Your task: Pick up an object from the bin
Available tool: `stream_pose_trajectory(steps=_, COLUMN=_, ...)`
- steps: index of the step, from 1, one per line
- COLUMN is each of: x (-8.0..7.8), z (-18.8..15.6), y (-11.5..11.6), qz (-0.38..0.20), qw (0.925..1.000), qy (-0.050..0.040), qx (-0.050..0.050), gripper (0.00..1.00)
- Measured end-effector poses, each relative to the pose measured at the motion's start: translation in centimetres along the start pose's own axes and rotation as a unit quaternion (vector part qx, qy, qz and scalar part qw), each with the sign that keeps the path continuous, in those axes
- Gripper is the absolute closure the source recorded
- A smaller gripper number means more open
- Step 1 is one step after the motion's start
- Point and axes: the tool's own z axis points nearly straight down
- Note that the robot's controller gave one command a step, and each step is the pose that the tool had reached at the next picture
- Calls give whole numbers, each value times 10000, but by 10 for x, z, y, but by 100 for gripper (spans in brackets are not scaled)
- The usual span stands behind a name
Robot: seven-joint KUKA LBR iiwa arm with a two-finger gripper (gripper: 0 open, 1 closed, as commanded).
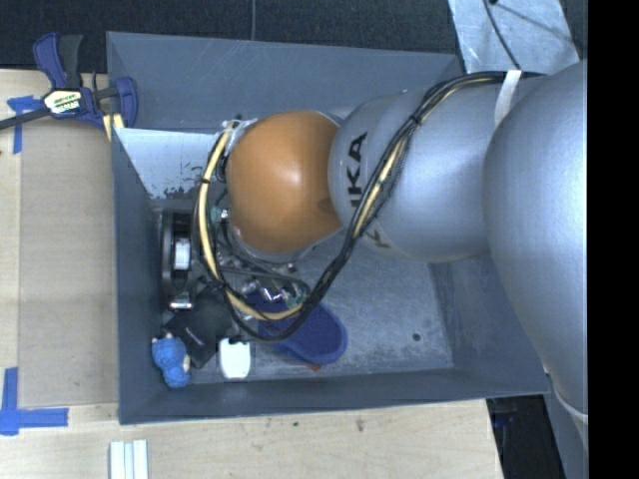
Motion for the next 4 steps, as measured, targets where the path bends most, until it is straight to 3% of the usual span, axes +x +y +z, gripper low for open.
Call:
stream_pose_trajectory(steps=1, x=-26, z=4, y=12, qz=2488, qw=9686, qy=-2, qx=-3, gripper=0)
stream_pose_trajectory(steps=2, x=5, z=73, y=19, qz=3778, qw=9259, qy=0, qx=6, gripper=0)
stream_pose_trajectory(steps=3, x=4, z=72, y=19, qz=3779, qw=9258, qy=-6, qx=3, gripper=0)
stream_pose_trajectory(steps=4, x=3, z=71, y=18, qz=3783, qw=9257, qy=-33, qx=-1, gripper=100)
